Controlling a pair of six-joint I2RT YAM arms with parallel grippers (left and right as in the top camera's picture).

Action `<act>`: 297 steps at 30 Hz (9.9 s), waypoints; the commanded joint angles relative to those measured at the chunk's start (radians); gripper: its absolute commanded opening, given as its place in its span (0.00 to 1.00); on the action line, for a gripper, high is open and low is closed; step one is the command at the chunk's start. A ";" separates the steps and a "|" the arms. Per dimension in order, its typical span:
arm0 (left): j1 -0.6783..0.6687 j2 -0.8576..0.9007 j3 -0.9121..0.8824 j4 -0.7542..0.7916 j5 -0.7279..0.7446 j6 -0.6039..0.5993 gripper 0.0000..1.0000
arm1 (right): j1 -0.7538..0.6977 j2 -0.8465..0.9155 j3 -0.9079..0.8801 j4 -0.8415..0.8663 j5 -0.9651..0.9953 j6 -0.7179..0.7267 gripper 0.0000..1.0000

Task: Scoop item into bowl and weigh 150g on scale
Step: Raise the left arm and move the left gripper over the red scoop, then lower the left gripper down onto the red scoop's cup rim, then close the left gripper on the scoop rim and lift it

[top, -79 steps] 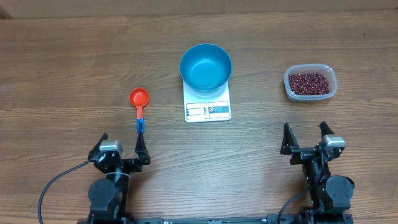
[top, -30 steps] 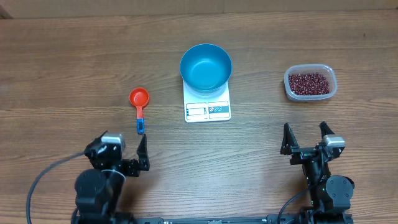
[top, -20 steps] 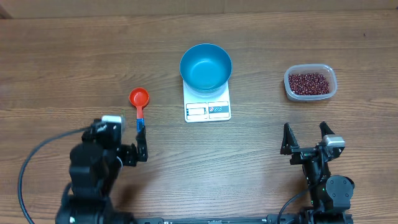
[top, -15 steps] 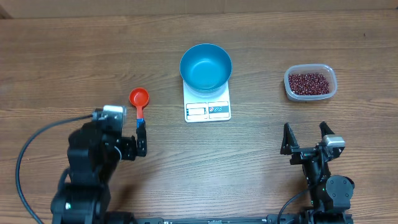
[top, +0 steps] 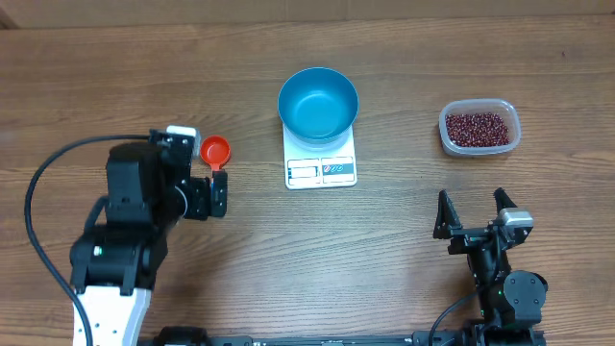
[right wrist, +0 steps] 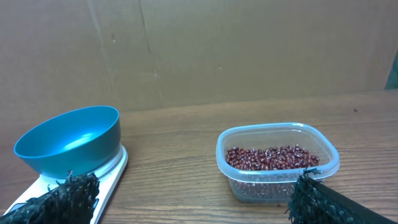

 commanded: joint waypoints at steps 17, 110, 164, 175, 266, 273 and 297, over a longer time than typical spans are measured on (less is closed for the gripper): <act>0.004 0.260 0.277 -0.207 0.011 0.024 1.00 | 0.006 -0.011 -0.011 0.002 0.013 0.004 1.00; 0.007 0.605 0.463 -0.347 0.021 0.054 1.00 | 0.006 -0.011 -0.011 0.002 0.013 0.004 1.00; 0.136 0.897 0.463 -0.169 0.023 0.076 1.00 | 0.006 -0.011 -0.011 0.002 0.013 0.005 1.00; 0.136 0.911 0.463 -0.106 0.030 0.063 1.00 | 0.006 -0.011 -0.011 0.002 0.013 0.004 1.00; 0.136 1.122 0.463 0.005 -0.004 0.072 0.41 | 0.006 -0.011 -0.011 0.002 0.013 0.004 1.00; 0.136 1.122 0.463 0.004 -0.004 0.071 0.05 | 0.006 -0.011 -0.011 0.002 0.013 0.004 1.00; 0.135 0.985 0.552 -0.111 0.055 -0.048 0.04 | 0.006 -0.011 -0.011 0.002 0.013 0.004 1.00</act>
